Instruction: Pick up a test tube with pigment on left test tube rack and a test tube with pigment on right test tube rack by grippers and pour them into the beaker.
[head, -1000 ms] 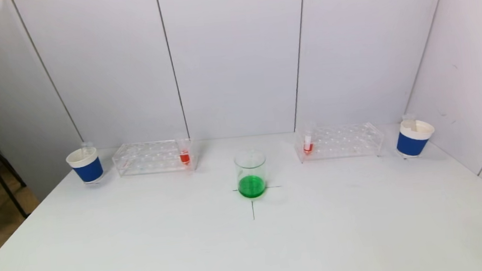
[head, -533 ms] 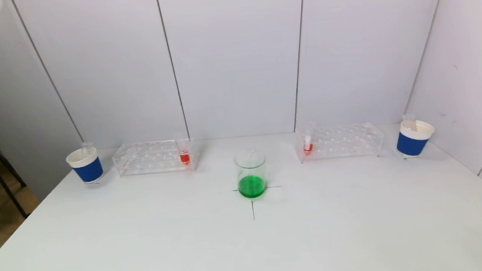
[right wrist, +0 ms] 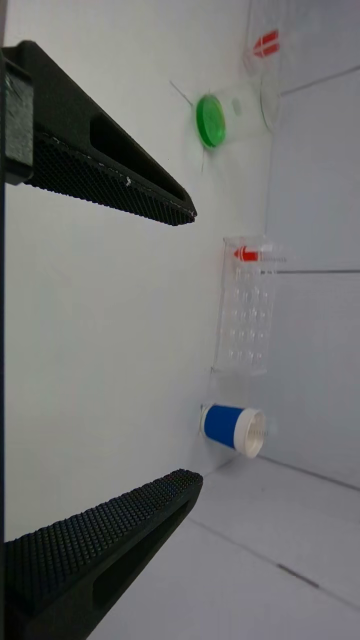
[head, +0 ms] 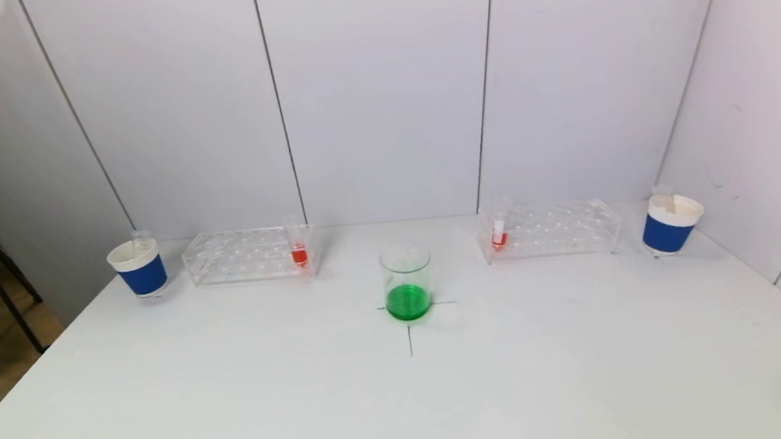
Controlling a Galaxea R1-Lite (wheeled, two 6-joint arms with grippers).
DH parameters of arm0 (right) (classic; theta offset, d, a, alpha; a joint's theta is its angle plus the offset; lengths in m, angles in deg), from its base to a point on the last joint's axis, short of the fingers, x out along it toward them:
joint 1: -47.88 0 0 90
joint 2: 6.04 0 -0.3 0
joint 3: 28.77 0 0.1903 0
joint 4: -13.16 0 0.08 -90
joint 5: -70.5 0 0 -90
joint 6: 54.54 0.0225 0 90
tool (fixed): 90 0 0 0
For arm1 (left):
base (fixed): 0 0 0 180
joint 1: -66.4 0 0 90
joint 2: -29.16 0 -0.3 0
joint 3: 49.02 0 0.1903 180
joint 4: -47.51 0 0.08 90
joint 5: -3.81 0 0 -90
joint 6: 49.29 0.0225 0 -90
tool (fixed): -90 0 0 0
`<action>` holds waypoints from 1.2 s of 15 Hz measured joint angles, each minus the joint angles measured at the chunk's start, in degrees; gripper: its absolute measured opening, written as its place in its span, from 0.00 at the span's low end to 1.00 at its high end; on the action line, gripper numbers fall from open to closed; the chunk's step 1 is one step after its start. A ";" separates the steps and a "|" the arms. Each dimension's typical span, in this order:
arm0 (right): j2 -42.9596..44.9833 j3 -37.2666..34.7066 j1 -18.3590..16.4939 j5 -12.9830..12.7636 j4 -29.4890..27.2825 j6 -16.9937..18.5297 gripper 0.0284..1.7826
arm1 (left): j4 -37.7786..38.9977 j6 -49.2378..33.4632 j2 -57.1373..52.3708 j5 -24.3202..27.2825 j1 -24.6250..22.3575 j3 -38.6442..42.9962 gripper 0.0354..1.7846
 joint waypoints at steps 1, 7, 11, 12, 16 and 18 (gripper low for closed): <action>0.51 -0.52 1.88 -4.17 -0.26 0.00 0.99 | 0.02 -0.02 0.00 0.00 -0.02 0.00 0.99; 8.05 -6.56 6.24 -12.46 -1.52 -0.52 0.99 | 0.00 -0.02 0.00 -0.02 -0.02 0.00 0.99; 14.24 -8.19 6.05 -10.65 -8.29 -1.02 0.99 | 0.00 0.02 0.00 0.00 -0.02 0.00 0.99; 14.99 -8.40 6.02 -10.58 -8.92 -1.13 0.99 | 0.00 0.00 0.00 0.00 -0.02 0.00 0.99; 16.20 -9.62 6.00 -6.55 -9.58 -0.57 0.99 | 0.00 0.00 0.00 -0.02 -0.02 0.00 0.99; 16.29 -9.97 6.00 -6.45 -9.52 0.11 0.99 | 0.02 -0.02 0.00 -0.02 -0.02 0.00 0.99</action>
